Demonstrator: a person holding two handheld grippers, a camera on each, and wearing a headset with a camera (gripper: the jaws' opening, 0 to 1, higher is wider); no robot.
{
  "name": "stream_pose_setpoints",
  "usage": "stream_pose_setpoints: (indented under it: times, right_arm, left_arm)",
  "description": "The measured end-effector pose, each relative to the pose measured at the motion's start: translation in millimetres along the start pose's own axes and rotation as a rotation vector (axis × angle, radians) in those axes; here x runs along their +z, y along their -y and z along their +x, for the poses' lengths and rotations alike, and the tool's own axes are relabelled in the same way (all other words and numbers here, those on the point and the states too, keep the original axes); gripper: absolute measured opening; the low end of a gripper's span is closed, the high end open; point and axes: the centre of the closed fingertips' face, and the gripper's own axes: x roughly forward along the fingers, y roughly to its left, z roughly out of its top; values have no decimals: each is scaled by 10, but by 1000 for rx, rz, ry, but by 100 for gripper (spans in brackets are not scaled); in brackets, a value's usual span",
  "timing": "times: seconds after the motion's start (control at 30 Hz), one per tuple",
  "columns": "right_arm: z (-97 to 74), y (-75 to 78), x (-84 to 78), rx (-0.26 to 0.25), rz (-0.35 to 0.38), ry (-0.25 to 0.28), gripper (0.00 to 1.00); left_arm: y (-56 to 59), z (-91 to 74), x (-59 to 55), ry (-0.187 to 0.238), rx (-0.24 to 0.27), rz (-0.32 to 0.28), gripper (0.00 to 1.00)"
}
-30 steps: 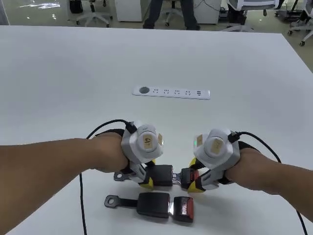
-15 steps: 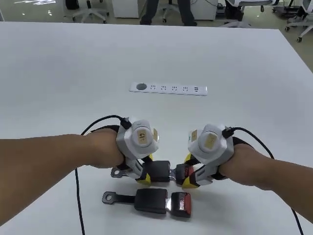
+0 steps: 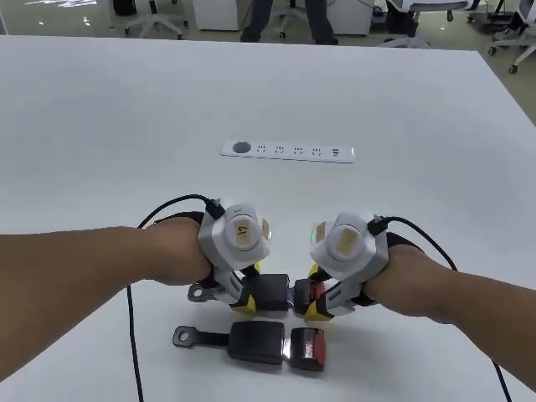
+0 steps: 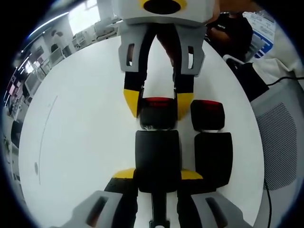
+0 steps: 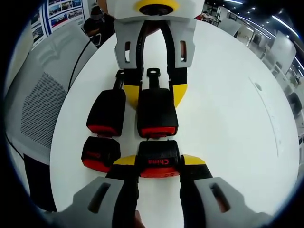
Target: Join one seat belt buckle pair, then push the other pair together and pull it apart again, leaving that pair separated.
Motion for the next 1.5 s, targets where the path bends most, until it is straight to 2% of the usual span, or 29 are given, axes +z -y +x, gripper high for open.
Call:
stream_pose_setpoints:
  times: [0.5, 0.97, 1.23, 1.37, 1.5]
  right_arm:
    - [12, 28, 7, -27, 21, 26, 31]
    - [9, 39, -34, -34, 27, 12, 32]
    - [-65, 51, -164, -31, 24, 11, 32]
    - [-98, -2, -143, -32, 19, 28, 33]
    - [-125, 21, -183, -37, 13, 25, 33]
  left_arm:
    - [-12, -13, -4, -3, 1, -6, 31]
    - [-17, -20, -4, -4, 7, -10, 32]
    - [-17, -12, -8, -12, 6, -11, 32]
    - [-7, -21, 6, -16, 3, -12, 32]
    - [4, -20, 10, -22, 6, -16, 32]
